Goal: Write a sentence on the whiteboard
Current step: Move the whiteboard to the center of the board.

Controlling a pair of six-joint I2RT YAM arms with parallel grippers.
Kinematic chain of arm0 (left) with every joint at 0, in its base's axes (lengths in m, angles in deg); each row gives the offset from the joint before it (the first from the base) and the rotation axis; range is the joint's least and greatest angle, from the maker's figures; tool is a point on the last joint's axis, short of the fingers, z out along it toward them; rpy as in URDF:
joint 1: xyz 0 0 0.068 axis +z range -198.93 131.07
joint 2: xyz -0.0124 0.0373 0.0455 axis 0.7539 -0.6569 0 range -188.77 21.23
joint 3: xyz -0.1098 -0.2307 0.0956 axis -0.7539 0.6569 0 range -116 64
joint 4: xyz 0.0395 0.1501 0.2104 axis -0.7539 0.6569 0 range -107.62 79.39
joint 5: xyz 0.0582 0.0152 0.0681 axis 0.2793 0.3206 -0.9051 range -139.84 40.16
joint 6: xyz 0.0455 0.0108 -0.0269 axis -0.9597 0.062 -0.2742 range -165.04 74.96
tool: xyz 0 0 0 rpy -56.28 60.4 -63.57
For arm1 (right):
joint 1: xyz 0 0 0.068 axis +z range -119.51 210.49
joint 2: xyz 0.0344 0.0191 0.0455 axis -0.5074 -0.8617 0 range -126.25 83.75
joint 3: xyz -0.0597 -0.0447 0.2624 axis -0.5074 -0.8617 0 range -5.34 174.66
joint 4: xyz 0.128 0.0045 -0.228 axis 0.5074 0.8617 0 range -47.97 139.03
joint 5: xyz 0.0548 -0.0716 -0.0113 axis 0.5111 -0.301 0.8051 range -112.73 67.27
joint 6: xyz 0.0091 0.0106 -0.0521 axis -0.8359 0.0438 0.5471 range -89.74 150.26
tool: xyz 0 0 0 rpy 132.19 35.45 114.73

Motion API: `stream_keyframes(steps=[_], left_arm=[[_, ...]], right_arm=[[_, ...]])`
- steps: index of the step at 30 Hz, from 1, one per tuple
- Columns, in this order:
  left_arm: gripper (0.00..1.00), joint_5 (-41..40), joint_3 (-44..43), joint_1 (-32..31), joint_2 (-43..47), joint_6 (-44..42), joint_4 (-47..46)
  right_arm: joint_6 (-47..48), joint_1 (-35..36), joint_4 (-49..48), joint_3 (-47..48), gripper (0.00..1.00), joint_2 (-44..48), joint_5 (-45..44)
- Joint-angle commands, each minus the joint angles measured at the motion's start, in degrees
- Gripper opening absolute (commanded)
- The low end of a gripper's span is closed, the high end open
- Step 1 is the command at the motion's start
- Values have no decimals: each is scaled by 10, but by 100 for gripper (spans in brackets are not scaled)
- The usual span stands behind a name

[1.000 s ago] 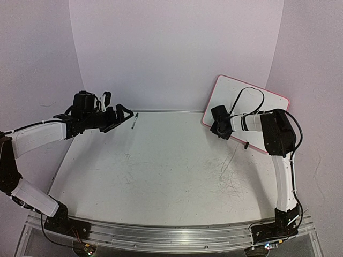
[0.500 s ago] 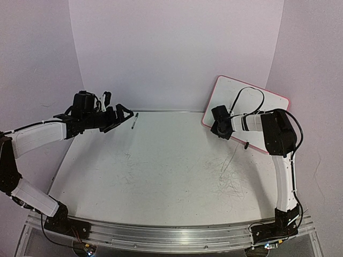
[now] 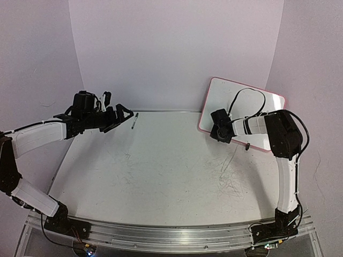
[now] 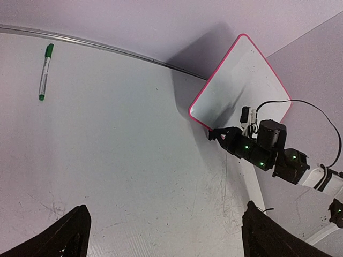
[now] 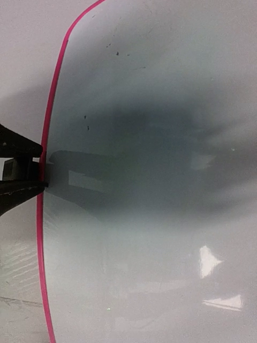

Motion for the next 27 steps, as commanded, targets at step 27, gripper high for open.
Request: stream_keyframes(steps=[27], left_arm=[[99,0,28,-1,15,-13,-23]], right_arm=[[-87,308,-56,-175,4,134,-18]])
